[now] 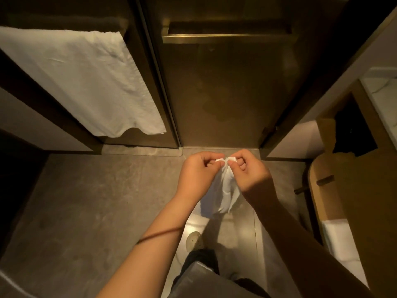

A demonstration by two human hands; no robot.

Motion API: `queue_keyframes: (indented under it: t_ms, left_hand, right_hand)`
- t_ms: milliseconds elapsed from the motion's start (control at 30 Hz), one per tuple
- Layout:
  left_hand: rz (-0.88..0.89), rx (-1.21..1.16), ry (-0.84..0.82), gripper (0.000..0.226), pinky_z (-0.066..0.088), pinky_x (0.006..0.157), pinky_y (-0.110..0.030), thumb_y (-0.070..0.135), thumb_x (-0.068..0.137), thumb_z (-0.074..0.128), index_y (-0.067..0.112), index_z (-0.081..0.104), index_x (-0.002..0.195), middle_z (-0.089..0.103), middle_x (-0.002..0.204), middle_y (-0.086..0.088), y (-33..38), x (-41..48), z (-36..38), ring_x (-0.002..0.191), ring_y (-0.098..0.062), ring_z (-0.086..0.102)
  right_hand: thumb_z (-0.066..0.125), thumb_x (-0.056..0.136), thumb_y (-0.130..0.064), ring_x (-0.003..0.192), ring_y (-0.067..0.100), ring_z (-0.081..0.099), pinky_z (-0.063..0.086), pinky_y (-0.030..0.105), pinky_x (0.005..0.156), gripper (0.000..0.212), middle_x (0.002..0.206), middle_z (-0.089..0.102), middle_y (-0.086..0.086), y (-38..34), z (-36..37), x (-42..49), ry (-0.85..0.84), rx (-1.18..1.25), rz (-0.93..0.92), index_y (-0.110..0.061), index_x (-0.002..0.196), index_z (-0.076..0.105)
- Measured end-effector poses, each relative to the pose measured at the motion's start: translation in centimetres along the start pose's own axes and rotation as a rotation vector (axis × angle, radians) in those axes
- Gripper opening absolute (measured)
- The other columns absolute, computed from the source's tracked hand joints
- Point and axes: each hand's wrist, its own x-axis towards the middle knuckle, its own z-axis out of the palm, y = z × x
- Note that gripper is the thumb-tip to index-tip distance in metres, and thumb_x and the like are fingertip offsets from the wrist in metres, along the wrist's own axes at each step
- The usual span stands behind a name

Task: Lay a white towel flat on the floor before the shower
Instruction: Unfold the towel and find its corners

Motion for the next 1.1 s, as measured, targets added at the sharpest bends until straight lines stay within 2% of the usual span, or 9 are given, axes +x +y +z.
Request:
queue_keyframes:
  t_ms: [133,300,400,500,700,833,867,967,1100]
  left_hand:
    - [-0.040,-0.027,-0.009,0.016,0.051,0.076,-0.016,0.014,0.083,0.068,0.019,0.074,0.097,0.069,0.082,0.016,-1.0,3.9,-0.4,0.076,0.005,0.064]
    - [-0.066,-0.026,-0.005,0.016,0.053,0.077,-0.021,0.012,0.082,0.070,0.025,0.075,0.090,0.068,0.080,0.021,-2.0,7.5,1.0,0.074,0.001,0.063]
    - [-0.105,-0.029,0.035,0.017,0.052,0.074,-0.024,0.010,0.081,0.070,0.024,0.076,0.089,0.067,0.073,0.018,-2.8,9.2,2.9,0.066,-0.001,0.060]
    - [-0.135,-0.017,0.075,0.016,0.053,0.080,-0.028,0.010,0.082,0.070,0.017,0.075,0.094,0.069,0.081,0.009,-3.8,10.6,5.6,0.078,-0.012,0.065]
    - [-0.112,0.022,0.130,0.018,0.049,0.079,-0.019,0.011,0.083,0.067,0.018,0.074,0.099,0.069,0.090,0.008,-7.4,13.3,11.1,0.086,-0.012,0.065]
    - [-0.038,0.070,0.156,0.018,0.053,0.081,-0.025,0.014,0.083,0.067,0.019,0.074,0.099,0.072,0.091,0.007,-12.1,16.4,15.4,0.083,-0.009,0.066]
    - [-0.013,0.065,0.164,0.017,0.054,0.081,-0.027,0.014,0.083,0.067,0.018,0.074,0.098,0.072,0.089,0.007,-13.5,17.2,16.4,0.082,-0.008,0.066]
    - [0.063,0.064,0.175,0.018,0.055,0.077,-0.028,0.016,0.083,0.067,0.021,0.074,0.098,0.070,0.083,0.014,-17.8,19.4,19.4,0.076,0.000,0.065]
    - [0.163,0.036,0.187,0.016,0.055,0.076,-0.024,0.021,0.084,0.067,0.025,0.073,0.098,0.066,0.081,0.025,-24.2,22.0,22.8,0.079,0.005,0.064]
  right_hand:
    - [0.051,0.096,-0.024,0.070,0.007,0.051,0.037,0.008,0.065,0.020,0.086,0.066,0.006,0.7,1.9,3.8,-0.120,-0.214,0.001,-0.009,0.097,0.064]
    - [0.053,0.094,-0.022,0.074,0.018,0.055,0.047,0.030,0.072,0.017,0.083,0.061,0.008,2.7,2.6,6.8,-0.106,-0.110,0.130,-0.006,0.093,0.058]
    - [0.053,0.094,-0.022,0.072,0.012,0.055,0.048,0.025,0.069,0.012,0.082,0.060,-0.001,5.0,2.5,8.2,-0.144,-0.046,0.137,-0.011,0.094,0.059]
    - [0.053,0.093,-0.025,0.071,0.002,0.054,0.042,0.015,0.064,0.009,0.083,0.060,-0.010,7.8,2.3,9.5,-0.194,0.044,0.156,-0.020,0.096,0.060]
    - [0.052,0.095,-0.020,0.078,0.018,0.059,0.051,0.030,0.075,0.016,0.089,0.066,0.009,14.9,3.4,11.8,-0.184,-0.081,0.038,-0.008,0.095,0.062]
    - [0.054,0.093,-0.024,0.072,0.013,0.056,0.039,0.005,0.066,0.017,0.085,0.065,0.004,21.5,5.9,13.3,-0.095,-0.108,0.017,-0.010,0.093,0.064]
    - [0.054,0.093,-0.025,0.070,0.012,0.055,0.037,0.005,0.063,0.017,0.083,0.065,0.003,23.1,6.7,13.7,-0.068,-0.106,0.023,-0.012,0.093,0.064]
    - [0.053,0.094,-0.026,0.071,0.013,0.060,0.048,0.025,0.063,0.014,0.081,0.065,0.000,28.2,9.4,14.6,-0.025,-0.069,0.030,-0.017,0.091,0.063]
    - [0.054,0.094,-0.022,0.070,0.010,0.058,0.052,0.033,0.062,0.011,0.079,0.061,-0.002,34.9,13.4,14.8,0.050,-0.015,-0.084,-0.016,0.089,0.062]
